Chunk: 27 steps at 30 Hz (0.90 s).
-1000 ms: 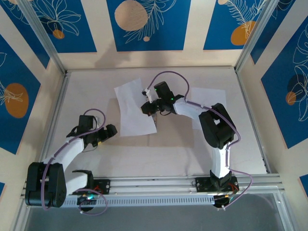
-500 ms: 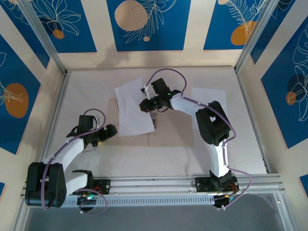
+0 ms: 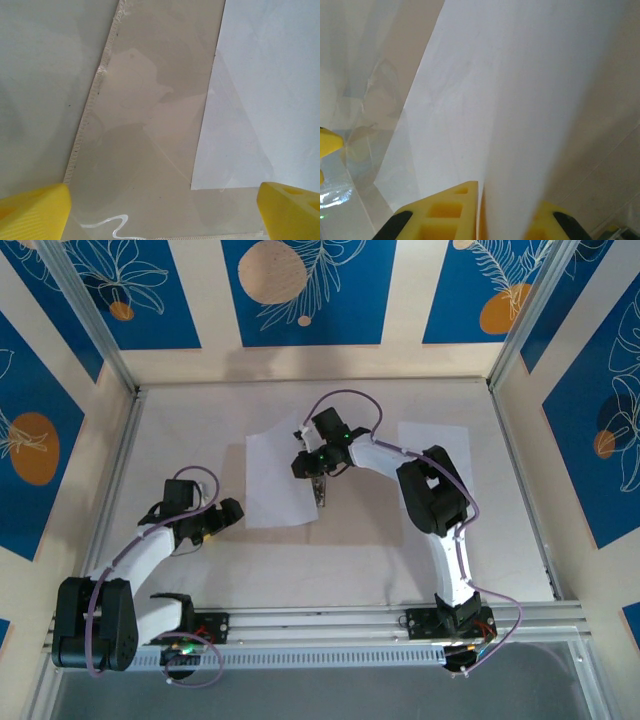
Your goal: Put the files into the folder
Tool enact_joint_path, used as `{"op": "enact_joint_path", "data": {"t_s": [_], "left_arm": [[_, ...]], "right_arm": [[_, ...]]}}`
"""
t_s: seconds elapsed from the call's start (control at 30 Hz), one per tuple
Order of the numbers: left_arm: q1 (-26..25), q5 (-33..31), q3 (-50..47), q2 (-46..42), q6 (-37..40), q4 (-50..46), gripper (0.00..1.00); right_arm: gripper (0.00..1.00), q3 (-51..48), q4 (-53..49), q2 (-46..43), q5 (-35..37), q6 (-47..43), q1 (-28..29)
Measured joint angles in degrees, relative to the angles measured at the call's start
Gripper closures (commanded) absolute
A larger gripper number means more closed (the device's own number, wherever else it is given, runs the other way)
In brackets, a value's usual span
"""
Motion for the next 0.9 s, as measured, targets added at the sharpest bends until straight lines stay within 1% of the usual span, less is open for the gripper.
{"op": "enact_joint_path", "data": {"t_s": [0.17, 0.43, 0.77, 0.9], "left_arm": [[0.0, 0.0, 0.0, 0.0, 0.0, 0.0, 0.04], [0.0, 0.0, 0.0, 0.0, 0.0, 0.0, 0.04], [0.0, 0.0, 0.0, 0.0, 0.0, 0.0, 0.04], [0.0, 0.0, 0.0, 0.0, 0.0, 0.0, 0.04]], "right_arm": [[0.85, 0.6, -0.1, 0.9, -0.1, 0.9, -0.7], [0.78, 2.0, -0.4, 2.0, -0.4, 1.7, -1.9], [0.72, 7.7, -0.8, 6.9, -1.6, 2.8, -2.9], [0.72, 9.3, -1.5, 7.9, -1.8, 3.2, -3.1]]}}
